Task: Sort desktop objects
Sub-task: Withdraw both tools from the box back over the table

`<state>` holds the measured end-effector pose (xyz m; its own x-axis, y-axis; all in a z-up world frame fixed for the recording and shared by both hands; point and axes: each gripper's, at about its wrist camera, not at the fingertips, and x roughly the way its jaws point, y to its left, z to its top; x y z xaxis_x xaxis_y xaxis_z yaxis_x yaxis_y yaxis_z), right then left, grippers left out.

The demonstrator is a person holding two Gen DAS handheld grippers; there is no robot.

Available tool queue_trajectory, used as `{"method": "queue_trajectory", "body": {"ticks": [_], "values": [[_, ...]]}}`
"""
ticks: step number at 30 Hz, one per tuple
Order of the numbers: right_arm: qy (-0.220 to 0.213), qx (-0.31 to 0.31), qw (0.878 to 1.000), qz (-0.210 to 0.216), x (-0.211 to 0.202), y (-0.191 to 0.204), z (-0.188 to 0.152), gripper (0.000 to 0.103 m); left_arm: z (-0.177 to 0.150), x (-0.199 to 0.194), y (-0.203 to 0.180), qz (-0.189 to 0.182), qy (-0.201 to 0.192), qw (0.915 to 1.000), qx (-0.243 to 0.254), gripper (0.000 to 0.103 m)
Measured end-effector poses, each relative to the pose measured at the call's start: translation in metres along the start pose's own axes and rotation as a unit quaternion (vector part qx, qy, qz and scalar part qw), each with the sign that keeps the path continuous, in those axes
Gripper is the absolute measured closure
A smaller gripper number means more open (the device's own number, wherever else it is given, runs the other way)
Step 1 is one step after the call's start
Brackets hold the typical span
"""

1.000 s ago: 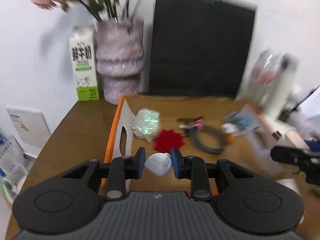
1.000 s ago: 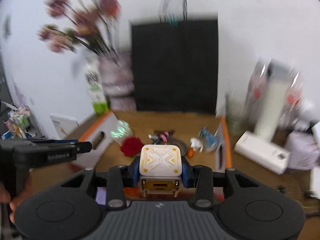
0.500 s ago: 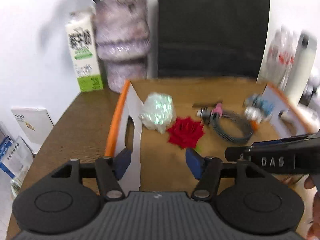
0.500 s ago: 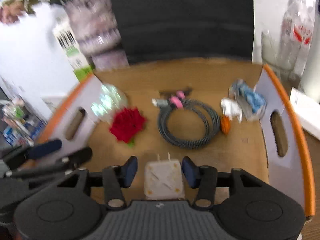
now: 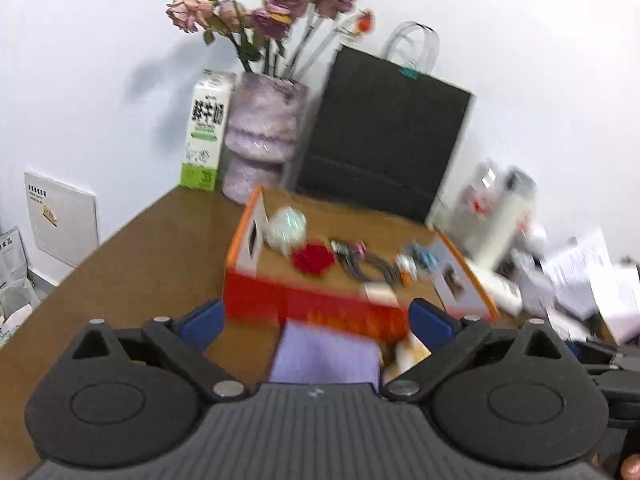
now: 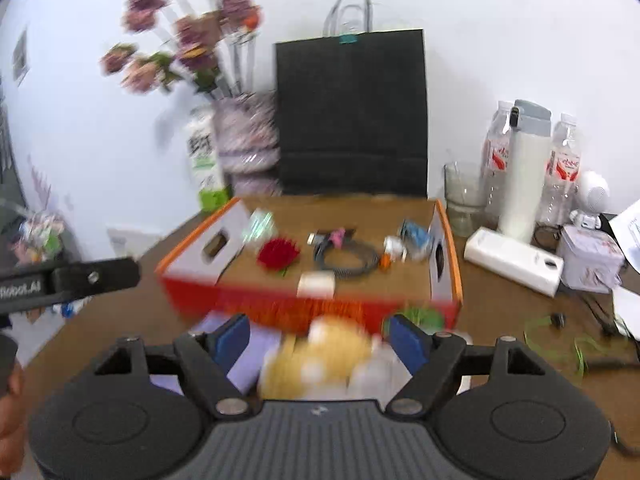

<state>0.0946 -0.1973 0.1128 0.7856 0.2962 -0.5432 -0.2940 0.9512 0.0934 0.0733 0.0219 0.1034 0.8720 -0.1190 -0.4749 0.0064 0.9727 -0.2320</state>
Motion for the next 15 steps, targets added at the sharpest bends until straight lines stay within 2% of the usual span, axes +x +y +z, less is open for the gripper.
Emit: {"method": "queue_trajectory", "body": {"ticks": [4, 8, 12, 15], "values": [[0.004, -0.011, 1.0, 0.006, -0.03, 0.017, -0.05, 0.027, -0.05, -0.035, -0.001, -0.025, -0.01, 0.9994, 0.023, 0.0], [0.01, -0.007, 1.0, 0.003, -0.054, 0.027, -0.097, 0.027, -0.092, -0.051, 0.008, -0.036, 0.017, 0.9984, 0.041, 0.0], [0.021, -0.02, 1.0, -0.007, -0.069, 0.036, -0.134, 0.027, -0.121, -0.064, 0.016, -0.042, 0.039, 0.9976, 0.04, 0.0], [0.017, -0.029, 0.999, -0.016, -0.078, 0.04, -0.149, 0.026, -0.134, -0.071, 0.016, -0.042, 0.038, 0.9971, 0.05, 0.0]]}}
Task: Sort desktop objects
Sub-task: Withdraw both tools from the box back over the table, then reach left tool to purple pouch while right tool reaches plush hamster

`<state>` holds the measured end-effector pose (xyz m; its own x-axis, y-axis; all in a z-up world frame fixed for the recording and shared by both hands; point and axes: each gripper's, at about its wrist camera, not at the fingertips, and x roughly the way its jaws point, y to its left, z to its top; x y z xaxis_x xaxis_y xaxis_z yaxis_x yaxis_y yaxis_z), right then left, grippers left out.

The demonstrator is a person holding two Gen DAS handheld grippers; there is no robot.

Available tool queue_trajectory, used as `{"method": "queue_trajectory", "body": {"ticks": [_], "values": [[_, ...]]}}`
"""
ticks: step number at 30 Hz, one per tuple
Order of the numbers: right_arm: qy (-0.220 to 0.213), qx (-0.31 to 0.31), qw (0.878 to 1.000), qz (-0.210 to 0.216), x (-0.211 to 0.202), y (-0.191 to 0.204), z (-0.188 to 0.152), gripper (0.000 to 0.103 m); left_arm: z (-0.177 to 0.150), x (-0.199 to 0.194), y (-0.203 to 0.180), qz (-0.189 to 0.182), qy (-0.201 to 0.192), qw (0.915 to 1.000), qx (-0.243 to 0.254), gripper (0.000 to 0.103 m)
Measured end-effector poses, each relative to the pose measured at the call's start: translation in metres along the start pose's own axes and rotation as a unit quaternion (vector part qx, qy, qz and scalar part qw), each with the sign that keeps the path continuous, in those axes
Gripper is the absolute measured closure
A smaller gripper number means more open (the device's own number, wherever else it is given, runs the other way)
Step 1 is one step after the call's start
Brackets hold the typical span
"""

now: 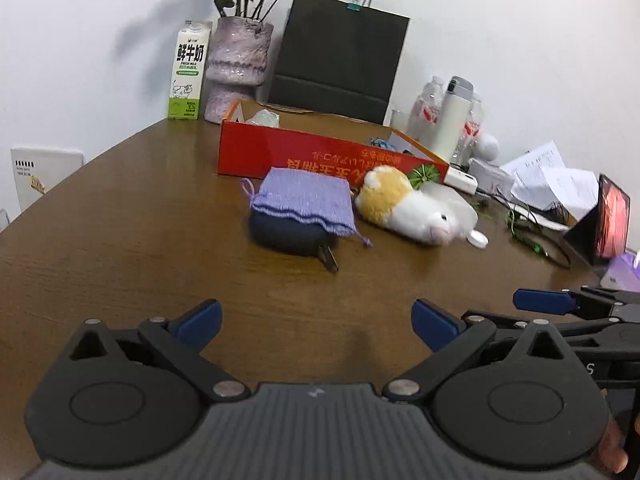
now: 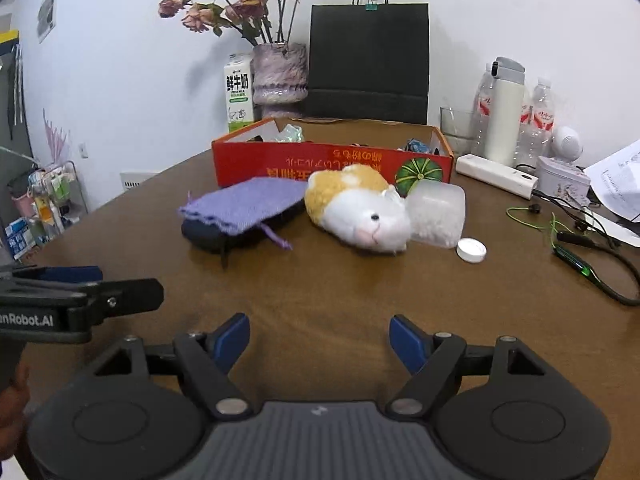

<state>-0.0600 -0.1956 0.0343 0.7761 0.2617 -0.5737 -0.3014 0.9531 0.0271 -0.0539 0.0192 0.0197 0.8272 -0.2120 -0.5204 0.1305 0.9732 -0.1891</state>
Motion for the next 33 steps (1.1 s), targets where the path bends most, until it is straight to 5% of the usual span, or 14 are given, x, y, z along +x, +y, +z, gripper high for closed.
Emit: {"method": "queue_trajectory", "body": {"ticks": [18, 33], "values": [[-0.014, 0.0, 1.0, -0.027, -0.001, -0.001, -0.014, 0.021, -0.007, 0.016, -0.002, 0.032, 0.041, 0.9986, 0.003, 0.0], [-0.012, 0.067, 0.998, -0.018, 0.001, -0.022, -0.014, 0.021, -0.008, 0.018, -0.011, 0.039, 0.05, 0.9976, 0.026, 0.0]]}}
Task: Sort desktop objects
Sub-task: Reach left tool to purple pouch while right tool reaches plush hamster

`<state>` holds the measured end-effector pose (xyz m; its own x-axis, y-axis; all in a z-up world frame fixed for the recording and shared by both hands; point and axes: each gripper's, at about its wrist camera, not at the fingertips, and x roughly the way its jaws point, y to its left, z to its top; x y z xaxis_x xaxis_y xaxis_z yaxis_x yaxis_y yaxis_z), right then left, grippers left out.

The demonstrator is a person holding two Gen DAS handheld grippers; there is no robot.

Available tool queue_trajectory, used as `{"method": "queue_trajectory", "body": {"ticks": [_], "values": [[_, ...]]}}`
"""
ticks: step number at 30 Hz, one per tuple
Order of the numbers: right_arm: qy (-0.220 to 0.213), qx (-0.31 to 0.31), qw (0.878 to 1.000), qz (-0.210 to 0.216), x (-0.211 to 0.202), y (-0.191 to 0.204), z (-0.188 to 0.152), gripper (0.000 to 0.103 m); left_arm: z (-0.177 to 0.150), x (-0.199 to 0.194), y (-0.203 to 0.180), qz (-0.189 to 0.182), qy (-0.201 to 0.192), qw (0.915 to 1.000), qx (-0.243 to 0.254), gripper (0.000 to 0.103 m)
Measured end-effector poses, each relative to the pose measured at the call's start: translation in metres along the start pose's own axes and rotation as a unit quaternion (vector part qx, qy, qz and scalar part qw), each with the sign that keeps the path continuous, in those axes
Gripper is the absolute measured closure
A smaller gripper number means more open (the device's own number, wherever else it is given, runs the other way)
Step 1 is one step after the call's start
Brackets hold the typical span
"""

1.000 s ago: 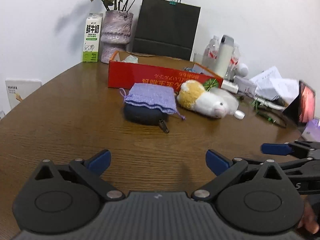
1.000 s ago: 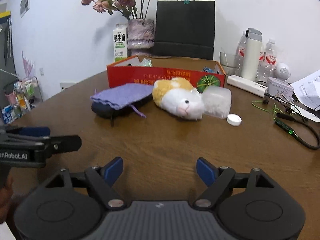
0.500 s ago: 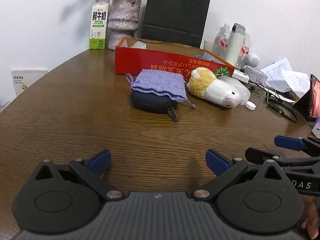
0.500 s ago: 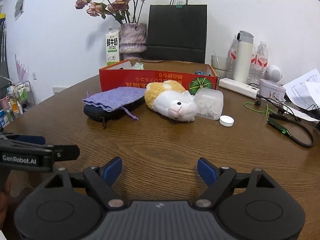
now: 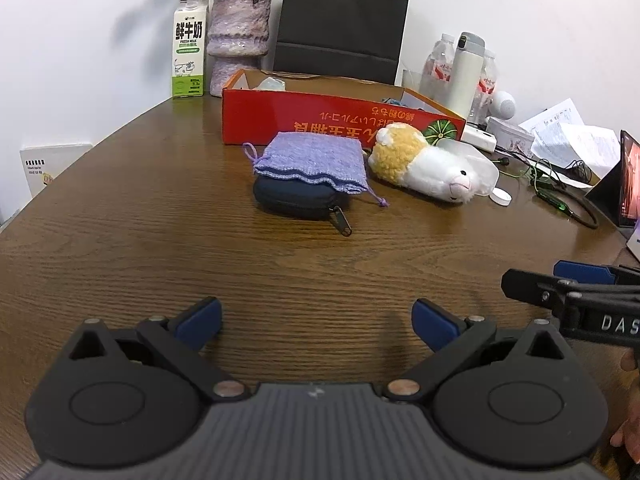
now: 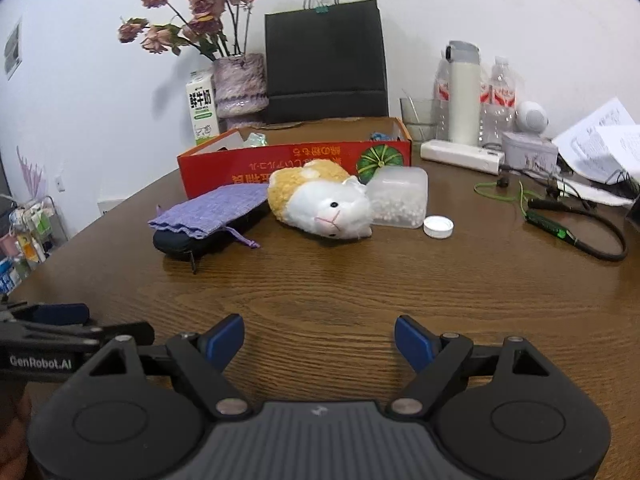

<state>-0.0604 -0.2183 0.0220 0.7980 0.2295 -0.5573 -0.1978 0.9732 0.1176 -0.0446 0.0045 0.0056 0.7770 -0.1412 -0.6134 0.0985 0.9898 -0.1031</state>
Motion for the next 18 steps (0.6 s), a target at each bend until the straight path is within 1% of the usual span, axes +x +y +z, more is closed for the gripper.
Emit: {"method": "queue_trajectory", "body": {"ticks": [4, 12, 18], "values": [[0.005, 0.009, 1.0, 0.002, 0.0011, -0.0028, 0.0005, 0.021, 0.0004, 0.0003, -0.0007, 0.001, -0.001, 1.0, 0.001, 0.0], [-0.009, 0.006, 1.0, -0.005, -0.0013, -0.0004, 0.0001, 0.021, 0.0002, 0.0028, -0.0051, 0.003, 0.005, 0.9999, 0.014, 0.0], [-0.001, -0.001, 1.0, -0.001, -0.0006, 0.0011, 0.0012, 0.021, 0.0019, 0.0024, 0.0007, 0.001, 0.0, 1.0, -0.005, 0.0]]}}
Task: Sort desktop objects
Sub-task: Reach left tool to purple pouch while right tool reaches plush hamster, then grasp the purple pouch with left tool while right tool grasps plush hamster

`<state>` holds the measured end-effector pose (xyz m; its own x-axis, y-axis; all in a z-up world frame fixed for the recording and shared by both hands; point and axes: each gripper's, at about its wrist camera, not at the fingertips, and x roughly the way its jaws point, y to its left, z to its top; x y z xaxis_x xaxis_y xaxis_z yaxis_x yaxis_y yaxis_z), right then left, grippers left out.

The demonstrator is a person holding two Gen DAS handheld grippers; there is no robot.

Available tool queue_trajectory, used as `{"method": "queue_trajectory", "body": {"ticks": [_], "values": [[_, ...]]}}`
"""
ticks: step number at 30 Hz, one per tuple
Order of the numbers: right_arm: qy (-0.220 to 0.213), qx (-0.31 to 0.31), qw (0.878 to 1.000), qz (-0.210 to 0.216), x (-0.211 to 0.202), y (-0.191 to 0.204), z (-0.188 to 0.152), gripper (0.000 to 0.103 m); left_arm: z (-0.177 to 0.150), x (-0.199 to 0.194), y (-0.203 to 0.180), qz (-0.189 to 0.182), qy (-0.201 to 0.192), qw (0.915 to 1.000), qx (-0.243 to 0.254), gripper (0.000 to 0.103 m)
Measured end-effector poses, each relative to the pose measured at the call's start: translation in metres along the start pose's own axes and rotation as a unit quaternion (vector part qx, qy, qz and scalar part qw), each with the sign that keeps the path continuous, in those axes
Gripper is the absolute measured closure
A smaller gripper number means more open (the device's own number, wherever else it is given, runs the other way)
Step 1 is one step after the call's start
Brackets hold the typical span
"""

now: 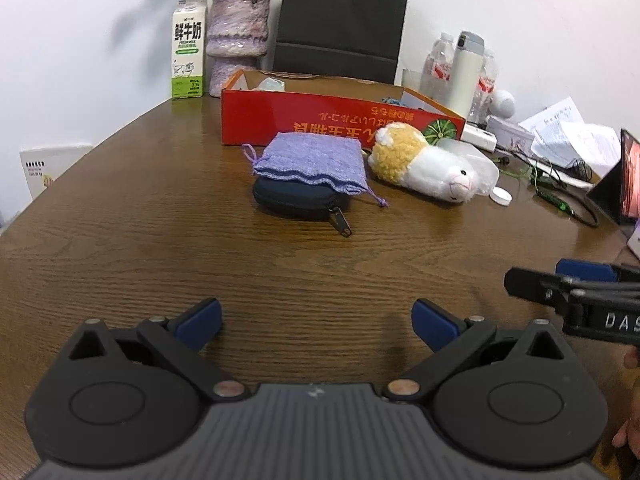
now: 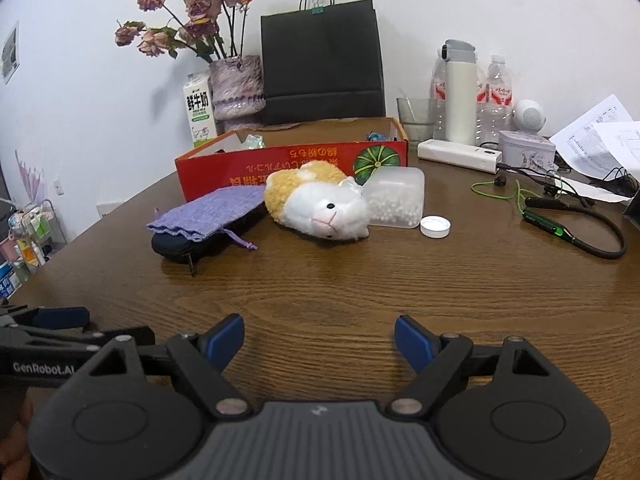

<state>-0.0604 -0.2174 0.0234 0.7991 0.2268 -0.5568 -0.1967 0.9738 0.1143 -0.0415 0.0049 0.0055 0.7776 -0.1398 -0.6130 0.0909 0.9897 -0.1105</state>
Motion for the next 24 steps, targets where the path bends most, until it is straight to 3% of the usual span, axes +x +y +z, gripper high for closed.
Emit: {"method": "queue_trajectory", "body": {"ticks": [5, 9, 13, 15, 18, 22, 24], "values": [[-0.003, -0.023, 1.0, -0.003, 0.008, -0.002, 0.018, 0.023, 0.016, 0.002, -0.002, 0.031, -0.042, 0.9981, 0.032, 0.0], [-0.019, -0.048, 0.998, -0.028, 0.019, -0.009, 0.04, 0.026, 0.036, 0.009, 0.002, 0.021, -0.066, 0.9973, 0.023, 0.002], [-0.019, -0.049, 0.997, -0.054, 0.041, -0.025, 0.06, 0.027, 0.056, 0.028, 0.002, -0.004, -0.051, 0.9985, 0.019, 0.012], [-0.01, -0.038, 0.998, -0.058, 0.053, -0.034, 0.069, 0.032, 0.067, 0.036, -0.002, -0.008, -0.058, 0.998, 0.023, 0.012], [-0.01, -0.032, 0.998, -0.044, 0.063, -0.037, 0.08, 0.035, 0.086, 0.051, -0.003, 0.001, -0.069, 0.9968, 0.04, 0.011], [-0.016, -0.064, 0.998, 0.022, 0.072, -0.02, 0.094, 0.033, 0.109, 0.085, 0.006, 0.0, -0.076, 0.9967, 0.029, 0.004], [-0.006, -0.101, 0.994, 0.044, 0.087, -0.009, 0.098, 0.034, 0.117, 0.112, 0.012, -0.015, -0.026, 0.9994, 0.014, 0.005]]}}
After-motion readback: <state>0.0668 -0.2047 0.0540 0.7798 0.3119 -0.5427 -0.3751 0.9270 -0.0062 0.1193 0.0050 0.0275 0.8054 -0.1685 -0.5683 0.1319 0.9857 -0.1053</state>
